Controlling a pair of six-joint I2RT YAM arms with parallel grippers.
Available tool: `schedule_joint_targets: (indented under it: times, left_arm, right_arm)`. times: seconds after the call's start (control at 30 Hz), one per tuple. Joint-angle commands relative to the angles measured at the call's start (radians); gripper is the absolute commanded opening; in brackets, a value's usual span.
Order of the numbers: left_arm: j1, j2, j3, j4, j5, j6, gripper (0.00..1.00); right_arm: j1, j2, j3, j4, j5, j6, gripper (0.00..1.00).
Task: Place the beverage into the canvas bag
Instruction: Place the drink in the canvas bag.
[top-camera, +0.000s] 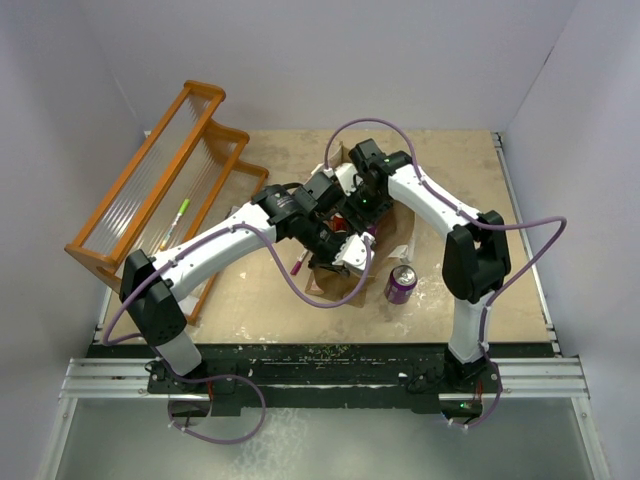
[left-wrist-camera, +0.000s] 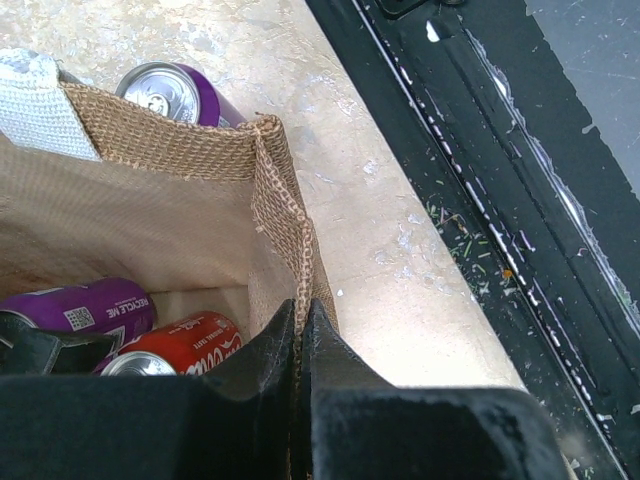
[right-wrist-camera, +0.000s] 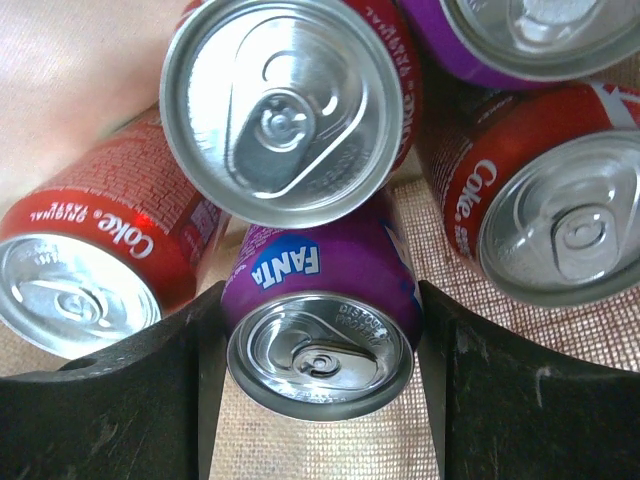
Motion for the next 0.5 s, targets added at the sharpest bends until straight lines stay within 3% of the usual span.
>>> schedule_joint_targets:
  times: [0.0, 0.47]
  left_arm:
    - [0.014, -0.007, -0.023, -0.022, -0.011, 0.003, 0.04]
    - [0.016, -0.010, -0.019, -0.023, -0.020, 0.005, 0.05]
  right_arm:
    - [-0.009, 0.026, 0.052, 0.062, 0.078, 0.002, 0.00]
    - [-0.026, 0.014, -0.007, 0.119, 0.028, -0.018, 0.12]
